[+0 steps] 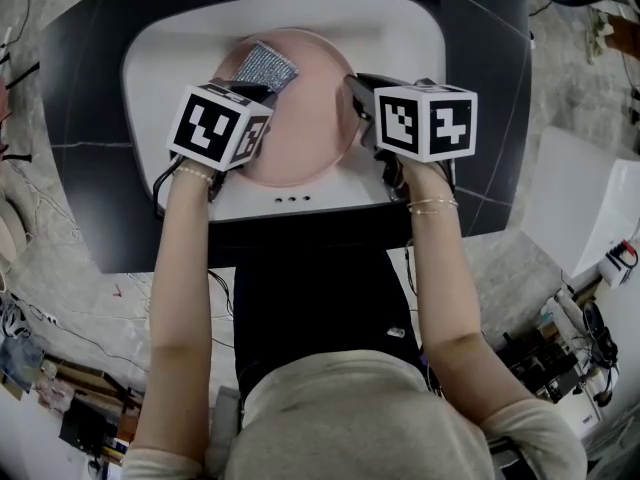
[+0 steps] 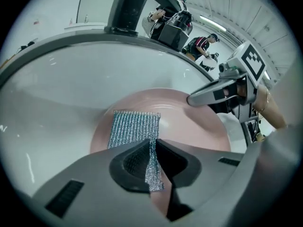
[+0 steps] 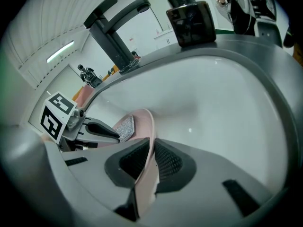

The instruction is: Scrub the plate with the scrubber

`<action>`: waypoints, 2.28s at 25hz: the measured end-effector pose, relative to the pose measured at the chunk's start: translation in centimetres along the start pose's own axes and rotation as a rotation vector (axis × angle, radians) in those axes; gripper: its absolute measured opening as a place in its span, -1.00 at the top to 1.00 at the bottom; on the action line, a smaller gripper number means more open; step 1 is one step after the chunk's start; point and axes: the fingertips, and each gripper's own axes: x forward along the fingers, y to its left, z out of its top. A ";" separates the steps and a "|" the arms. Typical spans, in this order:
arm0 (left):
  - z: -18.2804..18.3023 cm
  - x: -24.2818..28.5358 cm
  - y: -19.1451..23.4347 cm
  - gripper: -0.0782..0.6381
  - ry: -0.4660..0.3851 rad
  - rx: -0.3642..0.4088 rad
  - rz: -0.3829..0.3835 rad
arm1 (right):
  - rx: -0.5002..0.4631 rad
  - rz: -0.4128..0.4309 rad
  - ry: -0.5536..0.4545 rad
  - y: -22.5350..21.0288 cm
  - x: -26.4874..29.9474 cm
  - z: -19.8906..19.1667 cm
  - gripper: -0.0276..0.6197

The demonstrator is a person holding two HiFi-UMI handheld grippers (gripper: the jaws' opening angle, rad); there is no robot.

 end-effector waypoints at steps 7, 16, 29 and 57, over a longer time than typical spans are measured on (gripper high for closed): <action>-3.3 -1.4 -0.7 0.62 0.089 0.078 0.041 | 0.001 0.006 -0.016 0.4 -0.2 0.5 0.77; -4.6 -1.7 -5.5 0.62 0.120 0.168 -0.133 | 0.002 -0.008 -0.031 0.3 -0.3 0.7 0.78; -1.8 -0.5 -11.0 0.62 0.049 0.142 -0.282 | -0.004 -0.017 -0.050 0.3 -0.5 1.0 0.80; 2.6 1.3 -3.4 0.63 -0.036 0.047 -0.103 | 0.017 0.008 -0.008 0.0 0.2 0.0 0.78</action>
